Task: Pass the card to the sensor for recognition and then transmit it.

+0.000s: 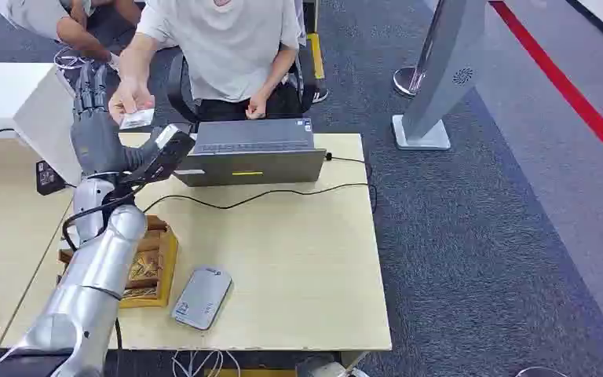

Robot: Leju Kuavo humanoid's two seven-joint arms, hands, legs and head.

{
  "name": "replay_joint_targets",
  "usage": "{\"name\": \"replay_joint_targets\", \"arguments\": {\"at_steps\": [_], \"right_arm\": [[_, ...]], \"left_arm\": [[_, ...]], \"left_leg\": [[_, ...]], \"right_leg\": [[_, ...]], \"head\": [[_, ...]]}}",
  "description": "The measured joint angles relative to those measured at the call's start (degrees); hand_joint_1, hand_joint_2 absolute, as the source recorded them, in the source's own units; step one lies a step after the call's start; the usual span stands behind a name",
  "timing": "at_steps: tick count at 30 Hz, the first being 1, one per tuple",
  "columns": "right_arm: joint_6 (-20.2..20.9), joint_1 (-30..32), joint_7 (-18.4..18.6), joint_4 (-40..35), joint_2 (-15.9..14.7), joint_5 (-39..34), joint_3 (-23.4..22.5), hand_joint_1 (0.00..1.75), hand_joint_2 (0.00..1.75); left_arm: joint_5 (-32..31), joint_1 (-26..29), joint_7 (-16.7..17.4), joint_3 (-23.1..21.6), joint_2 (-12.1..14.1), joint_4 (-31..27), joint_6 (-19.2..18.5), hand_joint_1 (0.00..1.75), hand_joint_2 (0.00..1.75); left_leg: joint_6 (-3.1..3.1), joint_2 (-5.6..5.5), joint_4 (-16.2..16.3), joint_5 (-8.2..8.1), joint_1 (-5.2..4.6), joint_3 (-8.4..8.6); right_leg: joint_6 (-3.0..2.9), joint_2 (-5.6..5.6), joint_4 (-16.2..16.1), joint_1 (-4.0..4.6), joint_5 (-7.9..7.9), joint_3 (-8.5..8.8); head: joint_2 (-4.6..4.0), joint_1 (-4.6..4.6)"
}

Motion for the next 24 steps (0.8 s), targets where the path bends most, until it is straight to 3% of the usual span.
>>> {"name": "replay_joint_targets", "arguments": {"at_steps": [14, 15, 24], "right_arm": [[0.2, 0.0, -0.2, 0.0, 0.0, 0.7, 0.0, 0.0, 1.75], [0.2, 0.0, -0.4, 0.0, 0.0, 0.9, 0.0, 0.0, 1.75], [0.9, 0.0, -1.3, 0.0, 0.0, 1.9, 0.2, 0.0, 1.75]], "left_arm": [[1.2, 0.0, 0.2, -1.5, 0.5, 0.9, -0.2, 0.0, 1.75], [1.8, 0.0, 0.4, -2.1, 0.7, 1.2, -0.7, 1.73, 1.75], [6.1, 0.1, -1.1, -3.6, 1.4, 1.6, -0.8, 1.75, 1.75]], "left_leg": [[0.0, 0.0, 0.0, 0.0, -0.01, -0.01], [0.0, -0.01, 0.0, 0.0, -0.01, -0.02], [0.0, -0.01, 0.0, 0.0, 0.0, -0.03]], "right_leg": [[0.0, 0.0, 0.0, -0.01, 0.0, 0.0], [0.0, -0.02, 0.0, -0.01, 0.0, 0.0], [0.0, -0.02, 0.0, 0.0, 0.0, 0.0]], "head": [[0.0, 0.02], [0.0, 0.0], [0.0, 0.02]]}}
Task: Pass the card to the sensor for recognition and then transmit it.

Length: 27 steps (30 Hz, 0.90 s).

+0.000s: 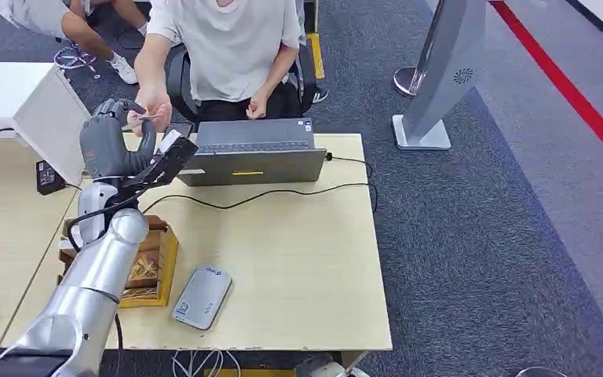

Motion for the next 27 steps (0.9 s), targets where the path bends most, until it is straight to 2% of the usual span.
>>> {"name": "replay_joint_targets", "arguments": {"at_steps": [22, 27], "right_arm": [[0.3, -0.2, -1.1, 0.0, 0.0, 1.1, 1.1, 0.0, 1.75], [0.3, -0.3, -1.2, 0.0, 0.0, 1.2, 1.2, 0.0, 1.75]], "left_arm": [[3.0, 0.3, -1.9, -0.3, 0.6, 0.0, 0.7, 1.75, 1.75], [2.4, 1.3, -3.6, -0.4, 0.6, -1.2, 2.8, 1.75, 1.75]], "left_leg": [[0.0, 0.0, 0.0, 0.0, 0.0, 0.0], [0.0, 0.0, 0.0, 0.0, 0.0, 0.0]], "right_leg": [[0.0, 0.0, 0.0, 0.0, 0.0, 0.0], [0.0, 0.0, 0.0, 0.0, 0.0, 0.0]], "head": [[0.0, -0.02], [0.0, -0.02]]}}
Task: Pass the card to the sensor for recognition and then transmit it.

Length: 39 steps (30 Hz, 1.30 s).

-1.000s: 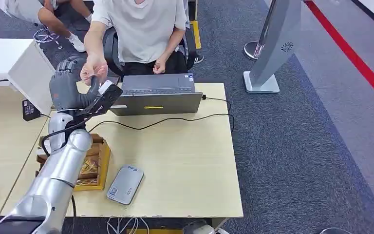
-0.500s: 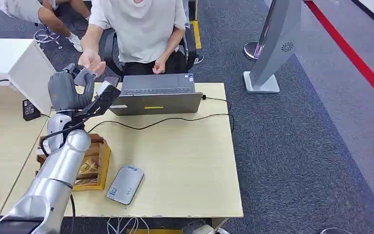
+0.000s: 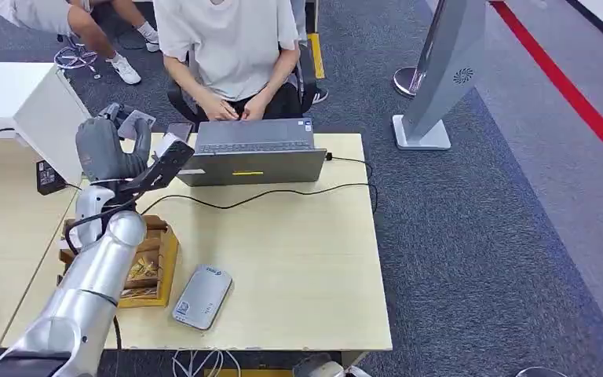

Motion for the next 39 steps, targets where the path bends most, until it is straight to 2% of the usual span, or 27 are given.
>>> {"name": "replay_joint_targets", "arguments": {"at_steps": [4, 10, 13, 16, 19, 21, 24, 26, 29, 36, 39], "right_arm": [[0.0, 0.0, 0.1, 0.0, 0.0, 0.0, 0.0, 0.0, 1.75], [-0.2, 0.0, 0.4, 0.0, 0.0, -0.2, 0.0, 0.0, 1.75], [-0.2, 0.0, 0.4, 0.0, 0.0, -0.2, 0.0, 0.0, 1.75], [-0.2, 0.0, 0.4, 0.0, 0.0, -0.2, 0.0, 0.0, 1.75], [-0.3, 0.0, 0.4, 0.0, 0.0, -0.4, 0.0, 0.0, 1.75], [-0.3, 0.0, 0.4, 0.0, 0.0, -0.4, 0.0, 0.0, 1.75], [-0.3, 0.0, 0.7, 0.0, 0.0, -0.5, 0.0, 0.0, 1.75], [-0.5, 0.0, 0.8, 0.0, 0.0, -0.7, 0.0, 0.0, 1.75], [-0.6, 0.0, 1.4, 0.0, 0.0, -1.4, 0.0, 0.0, 1.75], [-1.1, 0.0, 1.7, 0.0, 0.0, -1.4, -0.1, 0.0, 1.75], [-1.2, 0.1, 1.9, 0.0, 0.0, -1.4, -0.2, 0.0, 1.75]], "left_arm": [[-1.3, 4.6, -0.2, -1.8, 0.4, -8.2, 1.0, 1.75, 1.75], [-3.0, 13.8, -0.3, -7.5, 2.8, -27.1, 1.2, 1.75, 1.75], [-3.1, 17.2, -1.2, -10.3, 4.1, -34.5, 1.9, 1.75, 1.75], [-3.0, 19.9, -2.0, -12.7, 5.7, -39.9, 3.0, 1.75, 1.75], [-2.3, 21.8, -2.0, -15.0, 7.0, -43.3, 2.5, 1.75, 1.75], [-1.8, 22.6, -2.1, -15.9, 7.5, -44.5, 1.9, 1.75, 1.75], [-1.0, 23.1, -1.7, -17.0, 8.0, -44.9, -1.6, 1.75, 1.75], [-1.6, 23.5, -0.4, -17.5, 8.2, -44.5, -5.2, 1.75, 1.75], [-2.9, 24.1, 2.2, -18.6, 8.2, -40.9, -11.7, 1.75, 1.75], [-3.6, 25.6, 3.4, -19.9, 8.2, -35.8, -14.0, 1.75, 1.75], [-4.6, 25.8, 5.9, -20.1, 8.2, -34.4, -18.1, 1.75, 1.75]], "left_leg": [[0.0, 0.0, 0.0, -0.01, 0.0, -0.01], [0.0, -0.01, 0.0, -0.02, 0.0, -0.07], [0.0, 0.0, 0.0, -0.02, 0.0, -0.08], [0.0, 0.0, 0.0, -0.01, 0.0, -0.08], [-0.01, -0.01, 0.0, -0.01, 0.0, -0.08], [-0.01, -0.01, 0.0, -0.01, 0.0, -0.08], [0.0, -0.02, 0.0, -0.01, 0.0, -0.08], [0.0, 0.0, 0.0, -0.01, 0.0, -0.08], [0.0, 0.0, 0.0, -0.01, -0.01, -0.08], [0.0, 0.12, 0.0, -0.02, -0.01, -0.11], [-0.01, 0.12, 0.0, -0.02, -0.01, -0.11]], "right_leg": [[0.0, 0.01, 0.0, 0.0, -0.01, -0.01], [0.03, -0.01, 0.0, 0.0, -0.05, -0.08], [0.03, 0.0, 0.0, 0.0, -0.06, -0.09], [0.03, -0.01, 0.0, 0.0, -0.06, -0.11], [0.03, -0.03, 0.0, 0.0, -0.05, -0.1], [0.03, -0.02, 0.0, 0.0, -0.05, -0.1], [0.03, -0.03, 0.0, -0.01, -0.05, -0.1], [0.03, -0.01, 0.0, -0.01, -0.05, -0.11], [0.03, -0.01, 0.0, -0.01, -0.05, -0.11], [0.03, 0.11, 0.0, -0.01, -0.04, -0.19], [0.02, 0.1, 0.0, -0.01, -0.04, -0.2]], "head": [[0.0, 0.02], [0.0, 0.0], [0.0, 0.02], [0.0, 0.02], [0.0, 0.0], [0.0, 0.0], [0.0, 0.0], [0.0, 0.0], [0.0, 0.0], [0.0, 0.0], [0.0, 0.02]]}}
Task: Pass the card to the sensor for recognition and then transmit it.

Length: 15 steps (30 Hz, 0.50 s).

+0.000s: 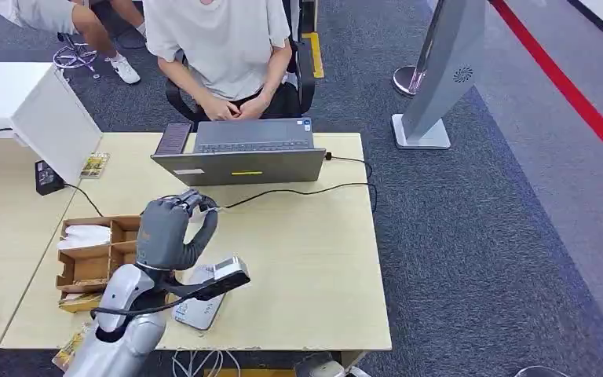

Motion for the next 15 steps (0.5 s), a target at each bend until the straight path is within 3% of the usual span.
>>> {"name": "replay_joint_targets", "arguments": {"at_steps": [7, 15], "right_arm": [[0.0, 0.0, 0.7, 0.0, 0.0, 0.2, -0.1, 0.0, 1.75], [0.0, 0.1, 0.7, 0.0, 0.0, 0.3, -0.4, 0.0, 1.75]], "left_arm": [[-4.6, 1.0, 3.5, -1.9, -0.4, 7.3, -1.6, 1.75, 1.75], [-7.3, 0.8, 7.3, -4.4, -0.7, 12.3, -6.2, 1.75, 1.75]], "left_leg": [[0.0, 0.02, 0.0, 0.0, 0.0, 0.0], [0.0, 0.02, 0.0, 0.0, 0.0, -0.01]], "right_leg": [[0.0, 0.02, 0.0, 0.0, 0.0, -0.01], [0.0, 0.01, 0.0, 0.0, 0.0, -0.03]], "head": [[0.0, 0.0], [0.0, -0.02]]}}
